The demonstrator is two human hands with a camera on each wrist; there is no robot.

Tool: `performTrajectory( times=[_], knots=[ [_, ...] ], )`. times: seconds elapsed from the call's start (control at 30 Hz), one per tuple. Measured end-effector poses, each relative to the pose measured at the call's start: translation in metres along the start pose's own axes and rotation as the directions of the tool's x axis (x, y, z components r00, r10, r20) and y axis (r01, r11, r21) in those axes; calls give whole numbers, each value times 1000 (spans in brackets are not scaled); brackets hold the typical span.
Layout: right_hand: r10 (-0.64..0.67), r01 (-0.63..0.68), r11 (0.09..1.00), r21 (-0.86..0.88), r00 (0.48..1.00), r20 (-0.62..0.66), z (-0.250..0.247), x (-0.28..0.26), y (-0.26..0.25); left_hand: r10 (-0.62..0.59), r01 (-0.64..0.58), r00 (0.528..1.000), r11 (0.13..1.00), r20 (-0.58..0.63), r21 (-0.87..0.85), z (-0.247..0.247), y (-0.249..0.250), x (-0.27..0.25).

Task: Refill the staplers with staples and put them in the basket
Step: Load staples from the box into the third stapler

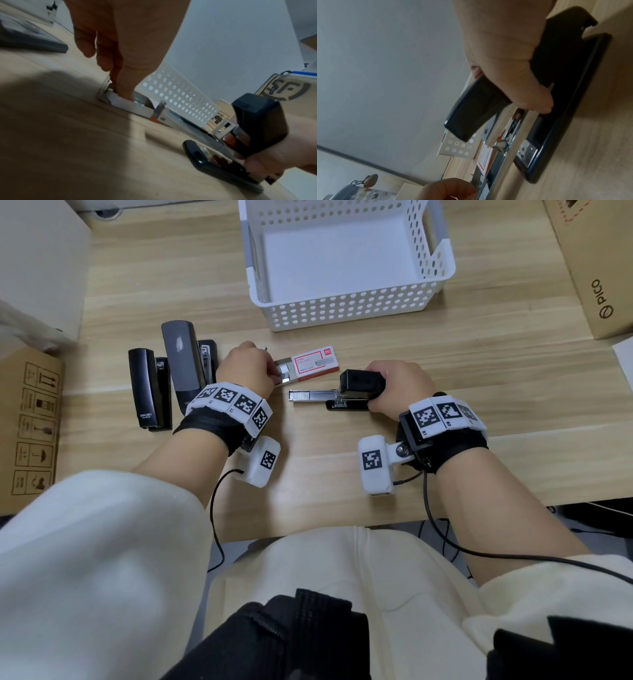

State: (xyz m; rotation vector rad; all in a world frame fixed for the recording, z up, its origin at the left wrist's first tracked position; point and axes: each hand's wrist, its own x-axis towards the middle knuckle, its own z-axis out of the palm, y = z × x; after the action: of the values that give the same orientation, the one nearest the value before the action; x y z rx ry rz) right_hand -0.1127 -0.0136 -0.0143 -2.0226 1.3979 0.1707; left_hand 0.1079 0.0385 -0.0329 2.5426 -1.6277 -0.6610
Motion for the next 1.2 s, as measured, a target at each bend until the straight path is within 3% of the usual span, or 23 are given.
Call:
performTrajectory(
  times=[0.33, 0.5, 0.6, 0.7, 0.8, 0.87, 1.0, 1.2],
  knots=[
    [2, -2, 1000, 4, 1000, -5, 0, -1, -1, -58, 62, 996, 996, 70, -57, -1, -1, 3],
    [3, -3, 1000, 3, 1000, -7, 0, 0, -1, -50, 52, 998, 995, 27, -89, -1, -1, 0],
    [1, -1, 1000, -1, 1000, -7, 0, -1, -2, -66, 43, 995, 961, -75, -272, -5, 0, -4],
    [1, -1, 1000, 7, 1000, -8, -1, -2, -2, -95, 42, 993, 823, -65, -566, -13, 5, -10],
    [4, -4, 1000, 8, 1000, -6, -2, -2, -3, -16, 132, 990, 492, 143, -860, -18, 18, -19],
    [10, -10, 1000, 9, 1000, -8, -2, -2, -3, 54, 197, 972, 347, 229, -917, -19, 25, -25],
    [9, -9, 1000, 17, 1000, -3, -2, -3, -4, 132, 255, 946, 255, 295, -933, -18, 30, -31],
    [12, -12, 1000, 14, 1000, -9, -1, -3, -4, 191, 277, 928, 221, 320, -935, -12, 32, -33]
  ],
)
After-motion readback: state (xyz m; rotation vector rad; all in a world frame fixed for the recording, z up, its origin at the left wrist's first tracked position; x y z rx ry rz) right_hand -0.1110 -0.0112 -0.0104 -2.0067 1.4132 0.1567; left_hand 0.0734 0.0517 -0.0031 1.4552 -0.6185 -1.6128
